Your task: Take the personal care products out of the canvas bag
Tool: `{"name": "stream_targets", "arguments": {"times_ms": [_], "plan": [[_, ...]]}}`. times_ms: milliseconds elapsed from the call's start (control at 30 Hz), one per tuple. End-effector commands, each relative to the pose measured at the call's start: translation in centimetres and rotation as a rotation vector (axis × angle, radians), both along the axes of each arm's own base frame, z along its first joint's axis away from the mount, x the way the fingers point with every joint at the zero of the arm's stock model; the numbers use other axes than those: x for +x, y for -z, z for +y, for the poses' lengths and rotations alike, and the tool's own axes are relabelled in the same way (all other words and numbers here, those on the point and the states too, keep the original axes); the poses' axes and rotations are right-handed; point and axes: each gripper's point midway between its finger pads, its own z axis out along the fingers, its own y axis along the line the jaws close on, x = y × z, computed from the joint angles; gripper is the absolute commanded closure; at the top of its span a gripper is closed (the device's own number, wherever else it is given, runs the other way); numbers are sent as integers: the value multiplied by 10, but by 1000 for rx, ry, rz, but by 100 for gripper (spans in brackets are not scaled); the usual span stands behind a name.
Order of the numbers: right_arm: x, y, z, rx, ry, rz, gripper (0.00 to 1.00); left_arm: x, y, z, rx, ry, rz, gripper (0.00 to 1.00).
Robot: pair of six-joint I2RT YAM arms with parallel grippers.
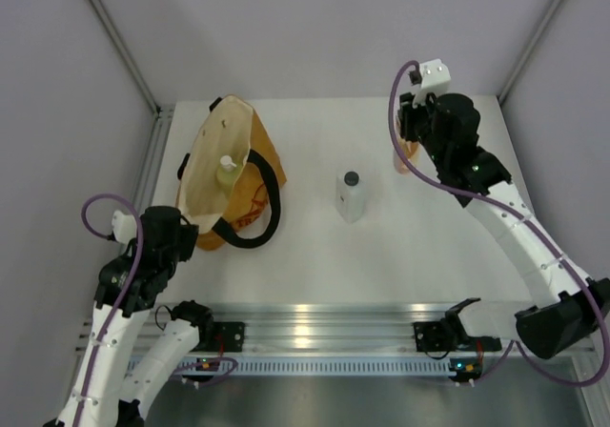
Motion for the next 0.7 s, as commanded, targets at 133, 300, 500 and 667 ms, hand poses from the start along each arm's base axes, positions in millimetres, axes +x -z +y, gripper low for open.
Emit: {"name": "stream_targets", "arguments": {"times_ms": [133, 300, 500, 667], "plan": [[-14, -23, -14, 243, -24, -319, 100, 5, 1, -6, -23, 12, 0, 100], [-13, 17, -7, 248, -64, -319, 100, 4, 3, -6, -19, 15, 3, 100], [-10, 50, -2, 310, -70, -283, 100, 4, 2, -6, -23, 18, 3, 100], [-9, 62, 6, 363, -93, -254, 100, 5, 1, -7, -22, 19, 0, 100]]}}
